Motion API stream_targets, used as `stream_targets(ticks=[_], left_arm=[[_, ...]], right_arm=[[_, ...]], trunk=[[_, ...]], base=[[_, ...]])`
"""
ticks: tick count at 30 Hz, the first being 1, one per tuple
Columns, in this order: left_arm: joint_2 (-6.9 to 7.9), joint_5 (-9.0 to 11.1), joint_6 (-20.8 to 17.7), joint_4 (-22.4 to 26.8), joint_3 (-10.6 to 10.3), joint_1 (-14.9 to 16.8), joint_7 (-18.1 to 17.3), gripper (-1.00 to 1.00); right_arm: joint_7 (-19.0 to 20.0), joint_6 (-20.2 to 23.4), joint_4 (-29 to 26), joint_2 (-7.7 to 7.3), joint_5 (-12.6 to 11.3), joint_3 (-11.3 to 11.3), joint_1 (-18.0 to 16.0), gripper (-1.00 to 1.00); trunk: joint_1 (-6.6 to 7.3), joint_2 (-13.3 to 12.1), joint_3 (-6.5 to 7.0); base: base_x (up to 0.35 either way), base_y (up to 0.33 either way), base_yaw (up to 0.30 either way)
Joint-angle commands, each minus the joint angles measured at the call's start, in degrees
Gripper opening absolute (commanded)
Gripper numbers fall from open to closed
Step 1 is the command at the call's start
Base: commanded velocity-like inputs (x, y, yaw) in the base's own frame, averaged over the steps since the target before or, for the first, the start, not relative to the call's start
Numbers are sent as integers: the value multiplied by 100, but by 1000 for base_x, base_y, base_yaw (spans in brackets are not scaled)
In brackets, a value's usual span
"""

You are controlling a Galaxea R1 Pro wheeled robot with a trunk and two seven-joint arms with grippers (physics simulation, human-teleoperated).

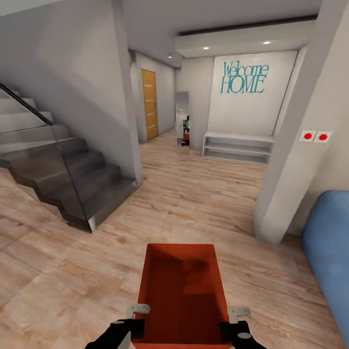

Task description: Move the two storage containers from the living room to the garage. In the garage, place one container on the floor and stack the other container on top of it (either order is fine).

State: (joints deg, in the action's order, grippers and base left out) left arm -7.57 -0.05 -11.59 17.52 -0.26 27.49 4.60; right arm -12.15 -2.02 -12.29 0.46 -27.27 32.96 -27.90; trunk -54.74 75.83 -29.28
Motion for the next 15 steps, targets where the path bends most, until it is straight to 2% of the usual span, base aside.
stream_targets(ticks=[1,15], left_arm=[[-1,-83,10,32,-27,2,59,-100],[-7,-83,11,32,-27,2,59,-100]], right_arm=[[-86,-17,69,-2,-138,-9,-5,-100],[-86,-17,69,-2,-138,-9,-5,-100]], trunk=[[-3,3,-5],[-3,3,-5]], base=[[322,0,0],[322,0,0]])
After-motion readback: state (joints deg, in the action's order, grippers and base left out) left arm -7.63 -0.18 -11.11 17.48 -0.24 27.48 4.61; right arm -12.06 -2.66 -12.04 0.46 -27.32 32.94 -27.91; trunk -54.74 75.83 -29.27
